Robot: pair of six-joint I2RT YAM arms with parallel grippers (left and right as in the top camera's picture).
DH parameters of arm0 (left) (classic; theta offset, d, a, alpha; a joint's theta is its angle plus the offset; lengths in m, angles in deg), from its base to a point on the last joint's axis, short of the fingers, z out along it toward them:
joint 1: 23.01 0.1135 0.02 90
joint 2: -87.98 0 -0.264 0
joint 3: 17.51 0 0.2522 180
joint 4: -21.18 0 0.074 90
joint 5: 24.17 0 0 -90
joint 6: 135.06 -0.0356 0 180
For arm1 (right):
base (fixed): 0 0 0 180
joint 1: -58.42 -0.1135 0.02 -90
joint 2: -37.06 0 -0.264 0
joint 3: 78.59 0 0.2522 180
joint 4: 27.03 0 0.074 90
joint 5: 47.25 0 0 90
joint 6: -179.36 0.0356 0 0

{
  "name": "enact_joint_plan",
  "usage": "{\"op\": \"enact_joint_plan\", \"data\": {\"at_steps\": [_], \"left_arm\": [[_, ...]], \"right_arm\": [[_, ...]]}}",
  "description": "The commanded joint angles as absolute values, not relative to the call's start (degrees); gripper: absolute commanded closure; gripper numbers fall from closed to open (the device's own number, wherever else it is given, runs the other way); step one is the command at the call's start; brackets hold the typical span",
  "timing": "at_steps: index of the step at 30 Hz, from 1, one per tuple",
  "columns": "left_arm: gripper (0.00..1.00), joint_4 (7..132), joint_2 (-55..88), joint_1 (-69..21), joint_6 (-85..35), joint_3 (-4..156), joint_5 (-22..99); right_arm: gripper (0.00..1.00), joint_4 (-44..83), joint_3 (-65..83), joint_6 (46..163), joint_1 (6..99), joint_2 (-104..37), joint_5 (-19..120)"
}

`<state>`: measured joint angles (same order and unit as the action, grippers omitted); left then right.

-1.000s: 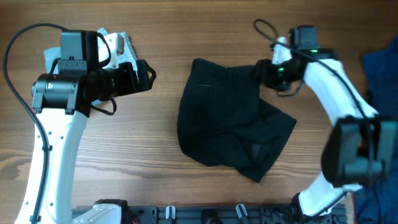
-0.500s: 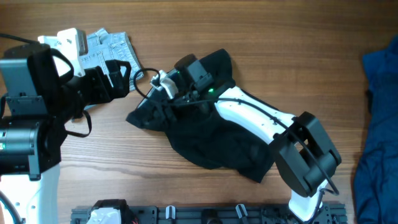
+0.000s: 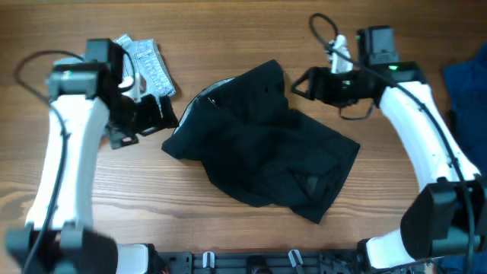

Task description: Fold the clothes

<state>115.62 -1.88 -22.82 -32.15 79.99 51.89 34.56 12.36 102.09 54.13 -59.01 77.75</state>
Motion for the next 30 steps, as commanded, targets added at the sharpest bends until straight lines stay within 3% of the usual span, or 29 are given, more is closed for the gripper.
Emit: {"op": "enact_joint_plan", "data": {"at_steps": [1,6,8,10,11,12,13,21,30], "left_arm": [[0.01,109.8,-9.1,-22.5,-25.9,70.7,51.3],[0.11,96.8,-19.8,-22.5,-20.6,64.7,44.9],[0.2,94.9,-21.8,-22.5,-19.2,64.7,43.9],[0.44,95.0,-22.3,-22.5,-19.1,64.7,42.6],[0.63,95.5,-22.3,-22.5,-19.1,64.7,42.4],[0.92,96.1,-22.0,-22.3,-19.3,64.8,41.5],[0.96,97.2,-21.6,-21.7,-19.9,65.2,40.8],[0.96,98.9,-8.5,-12.9,-25.4,78.0,36.9],[0.96,93.1,-0.4,-12.8,-27.9,78.2,36.9]], "right_arm": [[0.27,39.0,12.4,101.4,57.1,-58.0,75.3],[0.27,41.8,12.4,101.1,57.8,-58.0,72.3],[0.26,42.5,12.4,101.2,57.8,-58.0,70.8],[0.23,43.8,12.4,101.5,57.8,-58.0,66.2],[0.2,44.5,12.4,101.7,57.8,-58.0,62.9],[0.19,45.2,12.4,103.1,57.8,-58.1,59.7],[0.18,45.9,12.4,104.2,58.1,-58.1,57.2],[0.1,48.9,4.2,105.4,59.4,-58.5,56.4],[0.28,48.8,-0.1,81.5,57.6,-58.4,87.1]]}}
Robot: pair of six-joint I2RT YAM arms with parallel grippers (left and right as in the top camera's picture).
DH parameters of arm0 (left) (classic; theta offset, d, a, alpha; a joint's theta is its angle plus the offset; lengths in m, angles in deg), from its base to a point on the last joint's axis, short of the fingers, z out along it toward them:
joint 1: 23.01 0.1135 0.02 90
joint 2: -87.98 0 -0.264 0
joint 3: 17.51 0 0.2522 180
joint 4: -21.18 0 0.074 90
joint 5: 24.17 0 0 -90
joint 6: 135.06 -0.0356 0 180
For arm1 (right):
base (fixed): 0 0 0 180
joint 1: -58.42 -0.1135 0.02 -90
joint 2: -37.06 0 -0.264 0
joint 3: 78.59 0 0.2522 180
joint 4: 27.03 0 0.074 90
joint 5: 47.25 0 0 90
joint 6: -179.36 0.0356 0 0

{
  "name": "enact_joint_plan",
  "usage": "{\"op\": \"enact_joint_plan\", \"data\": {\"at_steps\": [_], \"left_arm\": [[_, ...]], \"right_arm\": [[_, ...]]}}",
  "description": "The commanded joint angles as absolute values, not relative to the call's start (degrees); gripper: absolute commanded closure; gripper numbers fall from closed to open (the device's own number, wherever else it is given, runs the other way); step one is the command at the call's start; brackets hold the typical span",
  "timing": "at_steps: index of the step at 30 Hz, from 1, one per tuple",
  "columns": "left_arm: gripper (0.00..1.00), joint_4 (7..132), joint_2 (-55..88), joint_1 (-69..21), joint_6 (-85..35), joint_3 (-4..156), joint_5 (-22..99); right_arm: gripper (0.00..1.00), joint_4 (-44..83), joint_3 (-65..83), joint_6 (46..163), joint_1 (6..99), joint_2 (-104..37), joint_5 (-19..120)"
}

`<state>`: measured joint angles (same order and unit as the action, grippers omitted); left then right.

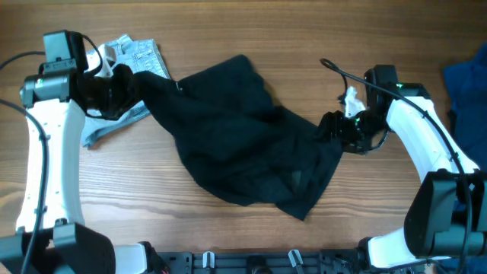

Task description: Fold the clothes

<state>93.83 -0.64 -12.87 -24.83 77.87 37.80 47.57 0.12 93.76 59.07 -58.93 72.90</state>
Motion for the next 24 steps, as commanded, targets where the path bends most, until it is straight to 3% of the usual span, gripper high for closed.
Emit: {"op": "enact_joint_plan", "data": {"at_steps": [1,7,12,15,22,24], "left_arm": [[0.96,92.9,-0.4,-12.8,-28.2,78.2,36.9],[0.96,89.0,0.7,-13.0,-28.4,78.2,33.7],[0.96,86.0,3.2,-13.0,-28.4,78.2,32.8],[0.96,85.5,4.0,-13.0,-28.4,78.2,32.6],[0.96,85.5,4.0,-13.6,-28.4,78.2,31.7],[0.96,85.5,4.0,-13.9,-28.4,78.2,31.7]], "right_arm": [[0.28,49.2,-0.1,80.3,56.8,-58.4,88.6],[0.28,44.9,-4.0,90.8,50.1,-58.4,79.9],[0.05,44.0,-6.7,88.9,45.2,-58.4,80.0],[0.03,39.1,-10.1,93.0,42.0,-58.4,81.4],[0.2,19.7,-15.2,107.2,38.5,-58.4,79.2],[0.36,15.3,-15.2,109.1,38.5,-58.4,79.2]]}}
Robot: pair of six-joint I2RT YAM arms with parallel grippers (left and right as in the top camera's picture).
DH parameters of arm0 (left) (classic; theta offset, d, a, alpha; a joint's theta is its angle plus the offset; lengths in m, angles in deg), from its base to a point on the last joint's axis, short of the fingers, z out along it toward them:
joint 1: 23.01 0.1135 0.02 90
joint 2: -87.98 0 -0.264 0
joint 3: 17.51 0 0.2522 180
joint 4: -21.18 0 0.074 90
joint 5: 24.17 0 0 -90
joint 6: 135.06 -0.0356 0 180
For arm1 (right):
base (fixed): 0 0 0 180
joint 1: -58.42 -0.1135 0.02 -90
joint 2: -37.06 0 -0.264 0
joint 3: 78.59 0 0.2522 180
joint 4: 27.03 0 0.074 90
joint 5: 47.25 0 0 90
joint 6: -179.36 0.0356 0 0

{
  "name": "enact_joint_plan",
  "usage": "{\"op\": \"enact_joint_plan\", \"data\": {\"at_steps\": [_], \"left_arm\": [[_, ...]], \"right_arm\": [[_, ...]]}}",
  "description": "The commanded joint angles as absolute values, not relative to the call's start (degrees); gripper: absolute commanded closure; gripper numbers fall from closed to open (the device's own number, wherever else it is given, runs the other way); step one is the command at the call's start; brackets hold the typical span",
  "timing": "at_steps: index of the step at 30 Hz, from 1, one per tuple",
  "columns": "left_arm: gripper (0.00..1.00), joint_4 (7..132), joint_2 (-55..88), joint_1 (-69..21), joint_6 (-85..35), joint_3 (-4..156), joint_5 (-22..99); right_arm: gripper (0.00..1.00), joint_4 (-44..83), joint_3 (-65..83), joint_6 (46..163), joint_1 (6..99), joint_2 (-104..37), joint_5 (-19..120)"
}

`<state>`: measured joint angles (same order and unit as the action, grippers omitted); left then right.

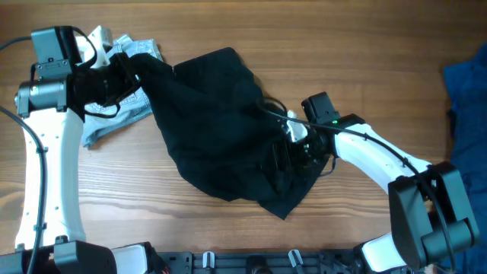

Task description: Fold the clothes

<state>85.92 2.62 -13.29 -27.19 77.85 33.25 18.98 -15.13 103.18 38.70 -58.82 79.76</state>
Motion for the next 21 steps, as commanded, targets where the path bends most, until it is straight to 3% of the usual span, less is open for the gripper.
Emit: {"op": "enact_joint_plan", "data": {"at_steps": [1,3,5,13,14,17,18,21], "left_arm": [[0.96,85.5,4.0,-13.9,-28.4,78.2,31.7],[0.96,85.5,4.0,-13.9,-28.4,78.2,31.8],[0.96,85.5,4.0,-13.9,-28.4,78.2,31.8],[0.96,85.3,4.0,-13.9,-28.4,78.2,32.2],[0.96,85.3,4.0,-13.9,-28.4,78.2,32.2],[0.96,85.3,4.0,-13.9,-28.4,78.2,32.2],[0.96,85.3,4.0,-13.9,-28.4,78.2,32.2],[0.96,85.3,4.0,-13.9,-28.4,78.2,32.2]], "right_arm": [[0.56,14.1,-15.2,109.0,38.6,-58.4,79.5],[0.81,13.3,-14.8,108.8,39.2,-57.9,81.3],[0.96,14.5,-13.7,105.4,41.9,-55.4,84.2],[0.96,14.9,-13.1,104.3,56.9,-47.7,74.7],[0.95,14.6,-13.1,104.3,57.2,-48.0,74.7],[0.51,14.4,-13.1,103.5,57.2,-48.2,77.1],[0.45,14.5,-13.1,102.7,57.2,-48.2,78.6],[0.48,17.9,-13.1,101.3,57.1,-48.2,83.5]]}}
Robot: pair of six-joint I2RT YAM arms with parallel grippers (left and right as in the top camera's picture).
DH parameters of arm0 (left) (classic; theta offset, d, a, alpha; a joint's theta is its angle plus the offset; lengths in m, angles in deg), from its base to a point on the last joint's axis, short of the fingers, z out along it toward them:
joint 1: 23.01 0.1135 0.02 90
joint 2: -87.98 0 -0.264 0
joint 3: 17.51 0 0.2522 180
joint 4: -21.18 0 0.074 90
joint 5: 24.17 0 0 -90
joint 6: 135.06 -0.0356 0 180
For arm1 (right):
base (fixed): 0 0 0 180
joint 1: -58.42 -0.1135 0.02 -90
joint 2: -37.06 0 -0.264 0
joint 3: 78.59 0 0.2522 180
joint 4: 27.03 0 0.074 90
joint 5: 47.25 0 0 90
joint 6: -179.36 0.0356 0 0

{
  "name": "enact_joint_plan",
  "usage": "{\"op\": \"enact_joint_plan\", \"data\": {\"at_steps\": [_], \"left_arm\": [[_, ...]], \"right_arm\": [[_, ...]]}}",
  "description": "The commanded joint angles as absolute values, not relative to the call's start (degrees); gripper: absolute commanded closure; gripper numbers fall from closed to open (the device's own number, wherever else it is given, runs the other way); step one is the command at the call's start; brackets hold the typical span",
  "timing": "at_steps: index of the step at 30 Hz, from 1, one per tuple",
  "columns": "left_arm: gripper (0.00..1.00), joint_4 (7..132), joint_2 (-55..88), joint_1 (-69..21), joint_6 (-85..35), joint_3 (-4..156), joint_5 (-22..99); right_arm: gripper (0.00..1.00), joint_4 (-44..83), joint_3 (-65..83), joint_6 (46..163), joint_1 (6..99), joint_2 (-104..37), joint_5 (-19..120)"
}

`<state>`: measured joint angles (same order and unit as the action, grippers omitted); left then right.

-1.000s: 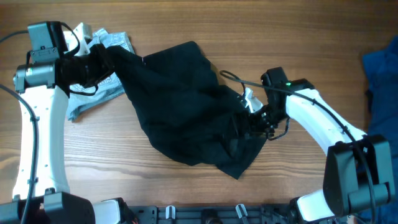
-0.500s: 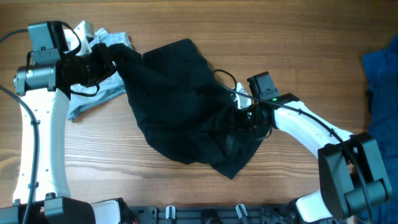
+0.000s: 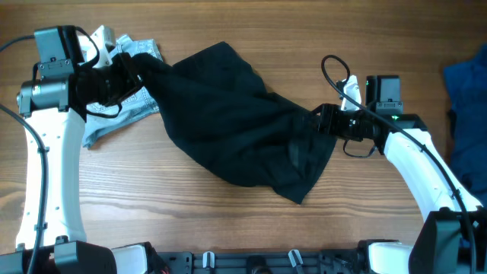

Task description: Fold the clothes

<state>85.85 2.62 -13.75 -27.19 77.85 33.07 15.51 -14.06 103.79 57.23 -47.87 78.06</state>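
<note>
A black garment (image 3: 236,129) lies crumpled and stretched across the middle of the wooden table. My left gripper (image 3: 135,76) is shut on its upper left corner, holding it over a folded grey patterned cloth (image 3: 122,91). My right gripper (image 3: 319,122) is shut on the garment's right edge, which is pulled taut toward the right. The fingers of both grippers are partly hidden by the black fabric.
A dark blue garment (image 3: 466,84) lies at the table's right edge. The folded grey cloth sits under my left arm at the upper left. Bare wood (image 3: 137,205) runs along the front of the table.
My right gripper was over the garment's middle and now sits further right, shut on the right edge and pulling it outward. The left gripper has hardly moved.
First both grippers stood beside the bunched black garment, left and right of it. Then the left held its corner up at the upper left while the right was at its right edge. The right then reached into the middle, and now holds the right edge stretched.
</note>
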Motion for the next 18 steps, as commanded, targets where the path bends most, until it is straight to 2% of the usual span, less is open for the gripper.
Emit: {"op": "enact_joint_plan", "data": {"at_steps": [1,3,6,9,11,18], "left_arm": [[0.96,85.3,4.0,-13.9,-28.4,78.2,32.2],[0.96,85.3,4.0,-13.9,-28.4,78.2,32.2],[0.96,85.2,4.0,-13.9,-28.4,78.2,32.2],[0.96,85.3,4.0,-13.9,-28.4,78.2,32.2],[0.96,85.3,4.0,-13.9,-28.4,78.2,32.2],[0.95,85.3,4.0,-13.9,-28.4,78.2,32.2]], "right_arm": [[0.51,18.7,-13.6,101.3,56.6,-48.2,83.8],[0.54,18.4,-15.0,101.4,54.9,-48.4,83.7],[0.54,14.3,-16.8,105.0,50.4,-50.2,83.4],[0.43,9.8,-17.7,116.3,47.2,-54.0,73.3],[0.43,9.8,-17.7,119.4,47.1,-57.1,71.0],[0.37,6.0,-17.7,107.1,47.1,-59.6,74.7]]}}
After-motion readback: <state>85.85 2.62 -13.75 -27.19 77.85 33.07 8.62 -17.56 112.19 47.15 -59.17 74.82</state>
